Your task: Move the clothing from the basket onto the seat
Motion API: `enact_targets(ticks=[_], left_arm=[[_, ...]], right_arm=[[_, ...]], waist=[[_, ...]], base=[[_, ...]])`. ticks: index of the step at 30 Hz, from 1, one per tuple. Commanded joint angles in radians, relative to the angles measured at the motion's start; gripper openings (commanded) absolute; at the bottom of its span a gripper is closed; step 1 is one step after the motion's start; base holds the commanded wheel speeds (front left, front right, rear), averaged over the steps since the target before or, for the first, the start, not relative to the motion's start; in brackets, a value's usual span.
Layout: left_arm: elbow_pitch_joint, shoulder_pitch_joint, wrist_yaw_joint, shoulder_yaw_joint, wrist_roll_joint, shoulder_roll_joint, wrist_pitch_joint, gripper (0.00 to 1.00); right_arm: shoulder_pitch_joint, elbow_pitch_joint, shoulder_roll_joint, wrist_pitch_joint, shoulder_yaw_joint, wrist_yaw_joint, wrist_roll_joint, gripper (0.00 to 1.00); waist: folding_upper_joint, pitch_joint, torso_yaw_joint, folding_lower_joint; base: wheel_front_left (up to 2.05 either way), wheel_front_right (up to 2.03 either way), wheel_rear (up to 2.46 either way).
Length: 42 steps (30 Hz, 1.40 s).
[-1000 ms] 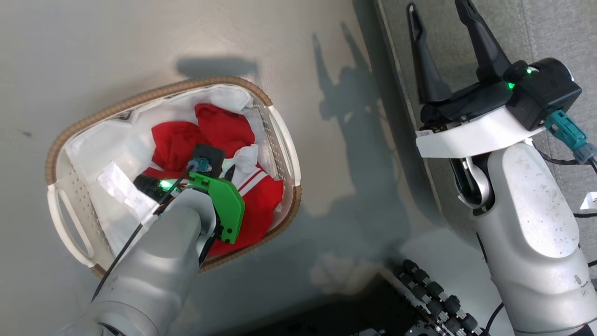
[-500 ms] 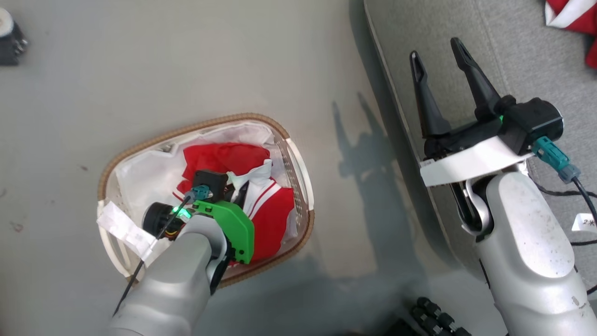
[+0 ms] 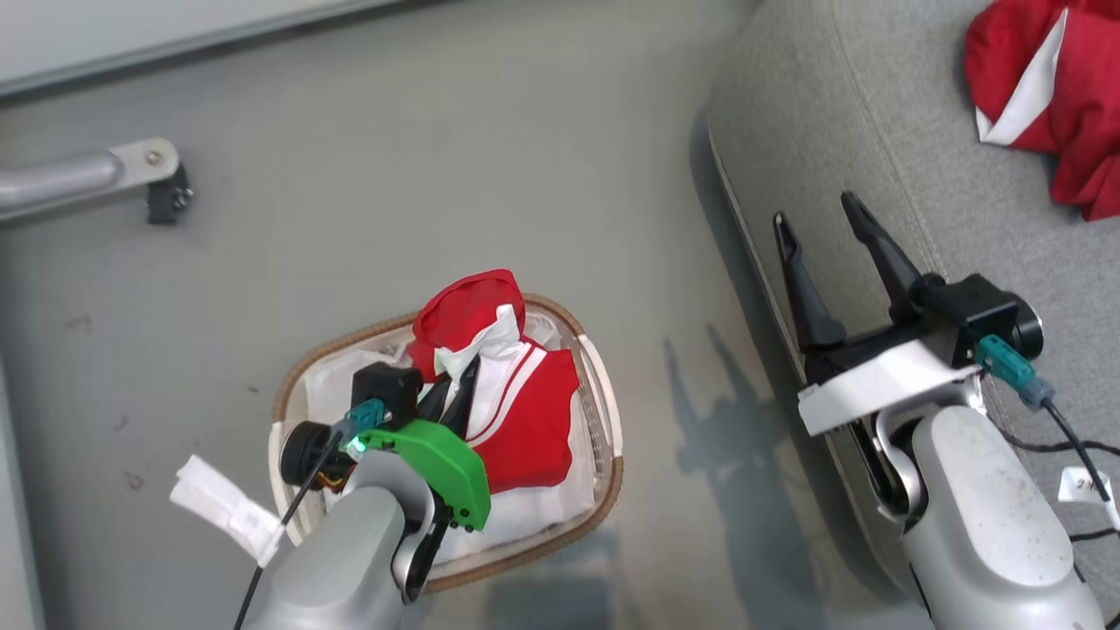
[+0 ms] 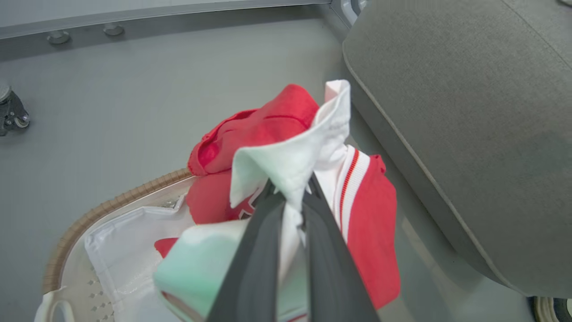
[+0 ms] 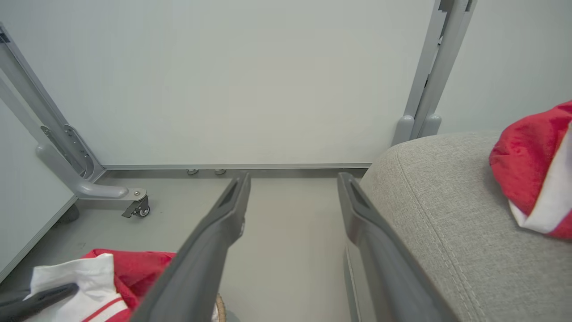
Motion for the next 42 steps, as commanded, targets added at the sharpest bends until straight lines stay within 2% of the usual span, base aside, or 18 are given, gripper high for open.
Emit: enact_targets(ticks=[1, 11, 20, 29, 36, 42], left_arm=[[-0.023, 0.032, -0.002, 0.025, 0.023, 0.006, -0.001, 0.0], [-0.22, 0.186, -0.018, 0.212, 0.161, -0.008, -0.001, 0.0], [-0.342, 0.264, -0.031, 0.304, 0.217, -0.019, -0.001, 0.0], [-0.493, 0.272, -0.034, 0.321, 0.246, -0.025, -0.001, 0.0], [-0.61, 0.198, -0.035, 0.3, 0.23, -0.027, -0.001, 0.0], [-0.644, 0.141, -0.035, 0.291, 0.229, -0.027, -0.001, 0.0]], right_arm=[[0.026, 0.008, -0.007, -0.001, 0.0, -0.001, -0.008, 1.0], [0.123, 0.043, 0.002, -0.001, 0.024, -0.001, -0.012, 1.0], [0.21, 0.071, 0.017, -0.001, 0.042, -0.001, -0.009, 1.0], [0.29, 0.096, 0.03, -0.001, 0.054, -0.001, -0.008, 1.0], [0.317, 0.108, 0.036, -0.001, 0.057, -0.001, -0.003, 1.0], [0.321, 0.119, 0.038, -0.001, 0.068, -0.001, -0.008, 1.0]], waist=[[0.0, -0.085, 0.05, 0.0], [0.0, -0.217, 0.1, 0.0], [0.0, -0.326, 0.111, 0.0], [0.0, -0.407, 0.104, 0.0], [0.0, -0.419, 0.098, 0.0], [0.0, -0.422, 0.094, 0.0]], base=[[0.0, 0.0, 0.0], [0.0, 0.0, 0.0], [0.0, 0.0, 0.0], [0.0, 0.0, 0.0], [0.0, 0.0, 0.0], [0.0, 0.0, 0.0]])
